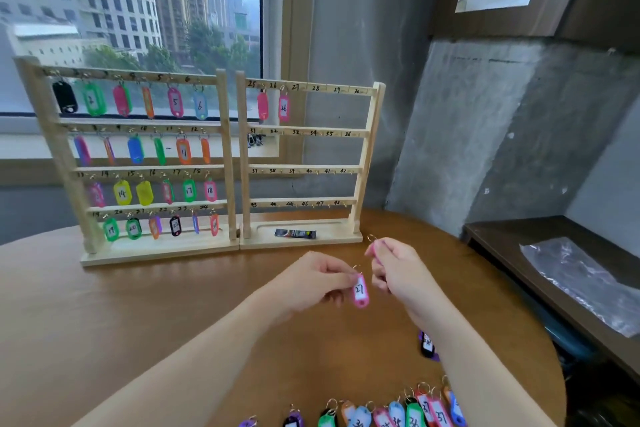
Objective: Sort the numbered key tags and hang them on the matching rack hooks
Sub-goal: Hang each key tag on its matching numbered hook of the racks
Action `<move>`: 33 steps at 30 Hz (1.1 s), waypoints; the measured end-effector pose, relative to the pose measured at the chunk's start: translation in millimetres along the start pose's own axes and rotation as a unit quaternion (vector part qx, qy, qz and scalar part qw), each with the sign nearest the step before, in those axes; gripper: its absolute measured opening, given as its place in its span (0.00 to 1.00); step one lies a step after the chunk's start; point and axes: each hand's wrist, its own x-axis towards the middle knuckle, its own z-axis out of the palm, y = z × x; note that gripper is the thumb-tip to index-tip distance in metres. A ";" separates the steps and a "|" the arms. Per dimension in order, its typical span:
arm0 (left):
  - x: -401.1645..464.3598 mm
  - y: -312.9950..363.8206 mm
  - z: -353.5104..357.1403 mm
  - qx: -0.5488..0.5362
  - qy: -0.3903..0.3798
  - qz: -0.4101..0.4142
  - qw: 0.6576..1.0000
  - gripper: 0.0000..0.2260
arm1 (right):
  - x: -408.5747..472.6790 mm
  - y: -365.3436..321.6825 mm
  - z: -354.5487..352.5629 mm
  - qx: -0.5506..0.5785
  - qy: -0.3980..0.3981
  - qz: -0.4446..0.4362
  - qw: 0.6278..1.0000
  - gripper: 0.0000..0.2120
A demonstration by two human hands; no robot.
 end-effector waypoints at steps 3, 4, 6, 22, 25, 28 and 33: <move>-2.8 9.4 -16.7 -0.049 0.051 0.021 0.997 0.07 | 13.5 -19.2 5.2 -0.008 0.020 -0.031 0.999 0.13; -3.5 12.7 -23.0 -0.059 0.060 0.028 0.996 0.07 | 18.4 -25.0 6.8 -0.013 0.028 -0.042 0.999 0.12; -4.2 20.6 -35.5 -0.067 0.069 0.038 0.995 0.09 | 28.6 -37.5 10.3 -0.019 0.043 -0.062 0.997 0.11; 33.1 88.8 -132.1 -0.055 0.239 0.051 0.968 0.12 | 122.9 -157.7 30.7 -0.057 0.078 -0.267 0.959 0.09; 40.4 99.3 -142.1 -0.060 0.249 0.067 0.964 0.12 | 141.7 -169.4 34.5 -0.061 0.075 -0.276 0.956 0.10; 46.8 105.9 -150.9 -0.047 0.278 0.068 0.957 0.12 | 156.7 -177.6 40.4 -0.078 0.070 -0.289 0.952 0.11; 58.6 110.3 -167.6 0.024 0.335 0.091 0.937 0.14 | 175.9 -185.9 52.3 -0.127 0.094 -0.315 0.936 0.11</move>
